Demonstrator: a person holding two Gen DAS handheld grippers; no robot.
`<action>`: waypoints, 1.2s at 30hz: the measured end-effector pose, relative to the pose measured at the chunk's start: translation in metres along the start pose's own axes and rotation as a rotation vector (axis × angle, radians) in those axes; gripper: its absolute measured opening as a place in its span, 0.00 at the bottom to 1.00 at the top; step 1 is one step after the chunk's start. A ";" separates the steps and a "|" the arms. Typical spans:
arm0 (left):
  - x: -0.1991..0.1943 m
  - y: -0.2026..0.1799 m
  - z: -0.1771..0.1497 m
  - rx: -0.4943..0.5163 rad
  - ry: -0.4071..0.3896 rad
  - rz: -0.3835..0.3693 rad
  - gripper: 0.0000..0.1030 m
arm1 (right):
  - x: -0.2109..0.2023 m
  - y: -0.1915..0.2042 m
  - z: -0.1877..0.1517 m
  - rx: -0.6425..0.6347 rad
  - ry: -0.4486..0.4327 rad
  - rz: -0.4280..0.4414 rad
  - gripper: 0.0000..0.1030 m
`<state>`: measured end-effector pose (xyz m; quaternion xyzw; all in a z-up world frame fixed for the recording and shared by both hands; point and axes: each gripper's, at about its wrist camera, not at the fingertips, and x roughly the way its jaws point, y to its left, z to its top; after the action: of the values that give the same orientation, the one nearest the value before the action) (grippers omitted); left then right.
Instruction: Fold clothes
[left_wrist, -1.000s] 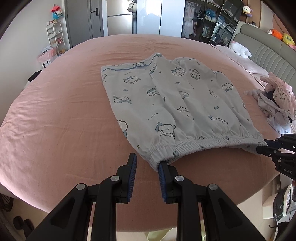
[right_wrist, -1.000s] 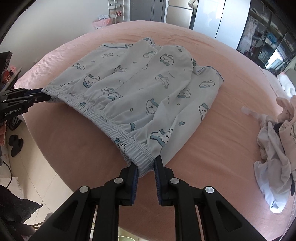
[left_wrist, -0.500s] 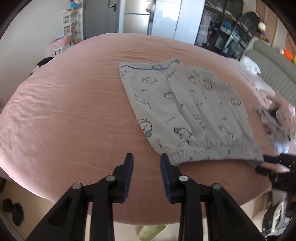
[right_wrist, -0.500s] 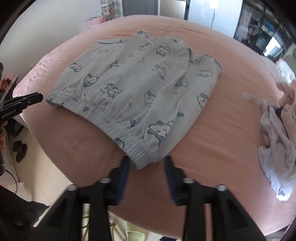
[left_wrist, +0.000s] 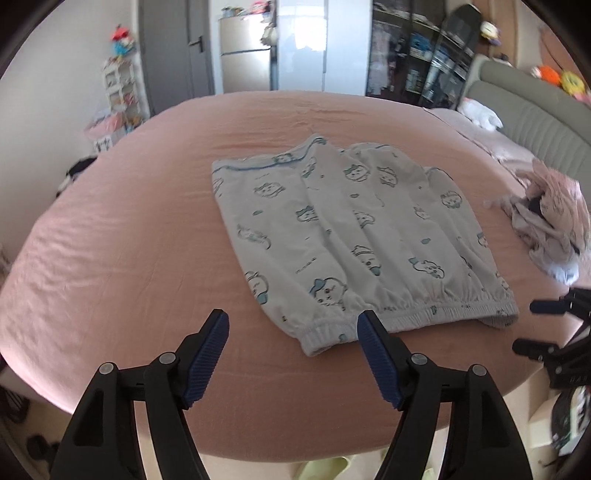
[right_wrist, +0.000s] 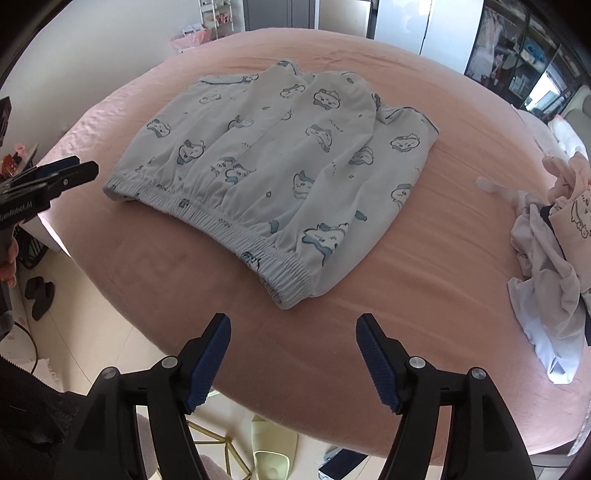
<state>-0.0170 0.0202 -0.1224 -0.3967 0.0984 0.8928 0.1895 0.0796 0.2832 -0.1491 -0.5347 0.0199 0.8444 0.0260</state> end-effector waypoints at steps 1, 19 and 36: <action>-0.001 -0.006 0.001 0.031 -0.005 0.003 0.69 | -0.001 -0.002 0.000 0.008 0.001 0.002 0.68; 0.004 -0.176 0.001 0.621 -0.071 -0.140 0.69 | -0.018 -0.055 -0.011 0.165 -0.006 -0.038 0.68; 0.034 -0.244 -0.029 0.920 -0.106 0.044 0.69 | -0.014 -0.092 -0.024 0.306 0.024 -0.069 0.70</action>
<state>0.0832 0.2415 -0.1732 -0.2232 0.4829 0.7791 0.3317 0.1133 0.3728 -0.1471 -0.5350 0.1299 0.8237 0.1360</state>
